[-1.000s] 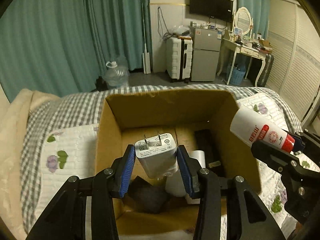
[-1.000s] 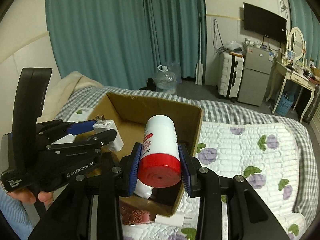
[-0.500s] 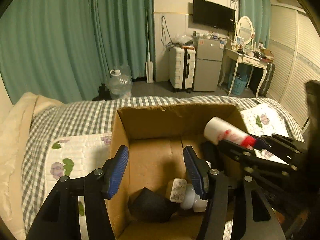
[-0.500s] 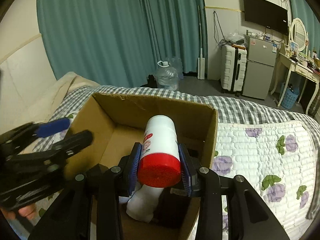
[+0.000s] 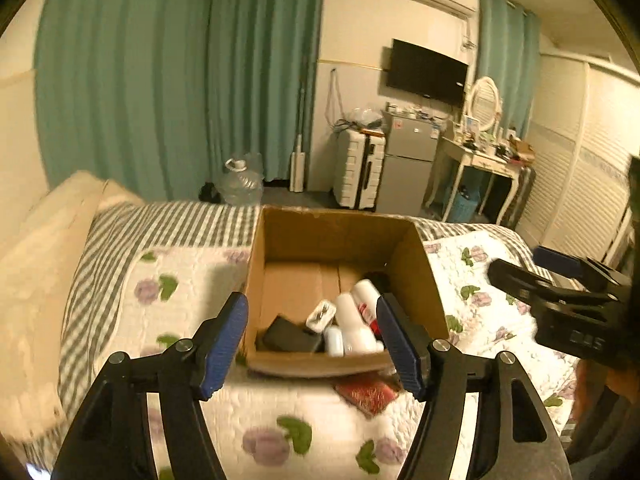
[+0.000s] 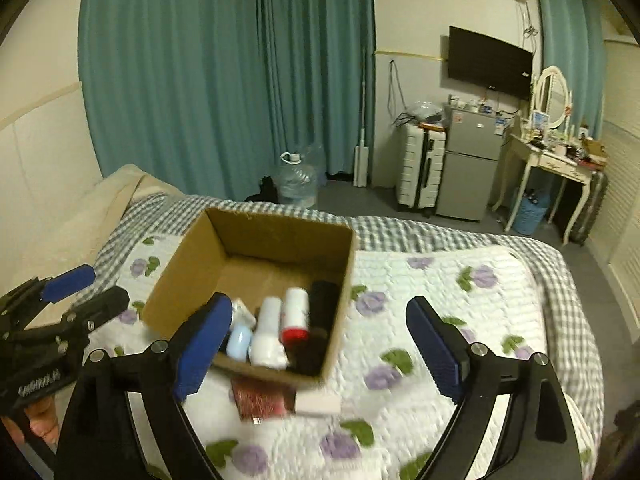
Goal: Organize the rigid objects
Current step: 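Lower the white charger and bottle into the box and open both grippers, then grasp the second white charger by its body with the right gripper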
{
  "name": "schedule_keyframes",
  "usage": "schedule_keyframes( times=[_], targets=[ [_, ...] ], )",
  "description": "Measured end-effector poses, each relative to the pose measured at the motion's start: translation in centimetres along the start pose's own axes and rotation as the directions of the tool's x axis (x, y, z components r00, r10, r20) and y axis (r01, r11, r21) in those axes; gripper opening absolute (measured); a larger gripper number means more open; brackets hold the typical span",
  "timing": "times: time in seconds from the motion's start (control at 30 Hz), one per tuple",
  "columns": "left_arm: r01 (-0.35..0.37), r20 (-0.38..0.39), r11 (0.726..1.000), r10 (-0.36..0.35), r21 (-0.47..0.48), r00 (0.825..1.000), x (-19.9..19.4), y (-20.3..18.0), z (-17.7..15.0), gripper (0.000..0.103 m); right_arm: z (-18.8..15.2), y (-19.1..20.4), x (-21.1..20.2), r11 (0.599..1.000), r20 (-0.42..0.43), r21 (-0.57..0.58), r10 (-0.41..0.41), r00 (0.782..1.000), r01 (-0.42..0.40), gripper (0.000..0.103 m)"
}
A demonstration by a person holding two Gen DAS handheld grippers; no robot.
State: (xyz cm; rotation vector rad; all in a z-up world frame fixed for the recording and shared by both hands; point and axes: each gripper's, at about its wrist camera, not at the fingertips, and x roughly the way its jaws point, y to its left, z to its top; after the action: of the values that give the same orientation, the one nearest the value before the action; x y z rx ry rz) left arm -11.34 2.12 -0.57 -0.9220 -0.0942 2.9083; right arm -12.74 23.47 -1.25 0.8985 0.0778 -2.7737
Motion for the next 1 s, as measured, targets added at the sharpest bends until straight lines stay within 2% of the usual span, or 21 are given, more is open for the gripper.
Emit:
schedule_keyframes(
  times=[0.13, 0.43, 0.7, 1.0],
  targets=[
    [-0.027, -0.045, 0.999, 0.026, -0.032, 0.999, 0.9, 0.5, -2.7, 0.070, -3.2, 0.0, -0.1, 1.000, -0.047, -0.001, -0.023, 0.999, 0.023, 0.091],
    [-0.077, -0.168, 0.997, 0.077, 0.011, 0.983, 5.9, 0.6, -8.0, 0.070, -10.1, -0.5, 7.8, 0.998, -0.217, -0.045, -0.046, 0.975, 0.037, 0.091],
    [-0.069, -0.226, 0.997, 0.076, 0.039, 0.971, 8.3, 0.0, -9.6, 0.070, -11.9, -2.2, 13.5, 1.000, -0.303, 0.027, -0.007, 0.953, 0.016, 0.091],
    [-0.070, -0.266, 0.992, 0.094, 0.101, 0.959, 9.3, -1.7, -10.3, 0.070, -12.6, -2.4, 15.4, 0.999, -0.331, 0.046, 0.015, 0.943, 0.000, 0.090]
  ],
)
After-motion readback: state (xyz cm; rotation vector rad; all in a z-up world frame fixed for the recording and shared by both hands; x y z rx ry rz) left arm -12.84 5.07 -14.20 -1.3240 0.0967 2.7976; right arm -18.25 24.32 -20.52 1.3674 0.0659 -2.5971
